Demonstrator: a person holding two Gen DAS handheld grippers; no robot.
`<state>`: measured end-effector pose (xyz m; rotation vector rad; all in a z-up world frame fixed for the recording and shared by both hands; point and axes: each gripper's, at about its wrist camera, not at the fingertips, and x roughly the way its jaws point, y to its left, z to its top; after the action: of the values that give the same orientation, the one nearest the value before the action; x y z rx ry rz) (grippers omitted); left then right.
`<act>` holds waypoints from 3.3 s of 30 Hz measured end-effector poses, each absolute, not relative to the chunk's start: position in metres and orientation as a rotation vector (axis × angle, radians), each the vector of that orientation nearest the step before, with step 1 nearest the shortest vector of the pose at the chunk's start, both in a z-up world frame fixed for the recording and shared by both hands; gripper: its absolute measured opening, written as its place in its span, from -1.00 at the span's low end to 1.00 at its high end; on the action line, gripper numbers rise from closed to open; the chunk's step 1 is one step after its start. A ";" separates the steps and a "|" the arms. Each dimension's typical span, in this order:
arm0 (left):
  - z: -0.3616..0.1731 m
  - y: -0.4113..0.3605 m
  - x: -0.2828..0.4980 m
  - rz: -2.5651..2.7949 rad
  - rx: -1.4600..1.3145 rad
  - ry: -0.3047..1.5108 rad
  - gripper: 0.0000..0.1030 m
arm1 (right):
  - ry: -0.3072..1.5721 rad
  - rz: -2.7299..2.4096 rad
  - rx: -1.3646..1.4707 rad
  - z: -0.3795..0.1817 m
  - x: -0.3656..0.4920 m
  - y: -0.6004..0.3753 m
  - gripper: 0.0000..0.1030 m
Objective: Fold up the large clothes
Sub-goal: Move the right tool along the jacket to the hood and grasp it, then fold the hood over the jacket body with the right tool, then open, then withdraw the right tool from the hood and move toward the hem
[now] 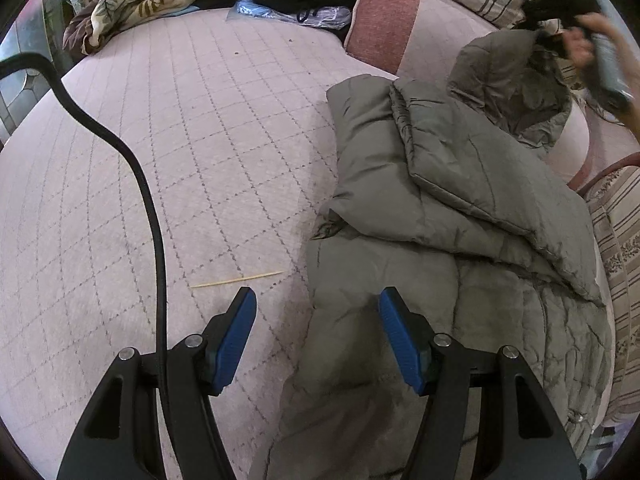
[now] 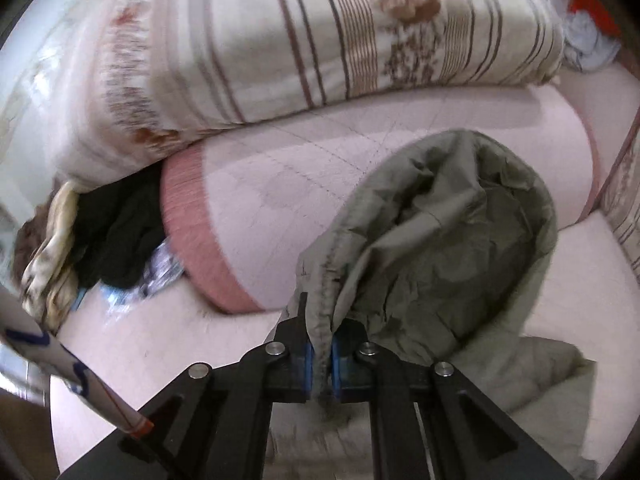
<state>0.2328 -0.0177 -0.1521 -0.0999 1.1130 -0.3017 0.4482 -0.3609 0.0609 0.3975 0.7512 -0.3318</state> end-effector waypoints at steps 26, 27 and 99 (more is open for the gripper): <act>-0.138 0.016 0.232 -0.199 -0.136 1.070 0.23 | 0.980 -0.152 0.498 -0.111 0.243 -0.256 -0.87; -0.138 0.015 0.232 -0.197 -0.127 1.065 0.23 | 0.977 -0.155 0.496 -0.111 0.245 -0.258 -0.86; -0.109 -0.001 0.200 -0.250 -0.069 0.861 0.23 | 0.852 -0.395 0.168 -0.068 0.222 -0.293 0.40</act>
<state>0.2001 -0.0008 -0.1091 -0.0693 0.8608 -0.2495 0.2222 -0.2932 -0.0681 0.1682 0.8523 -0.3949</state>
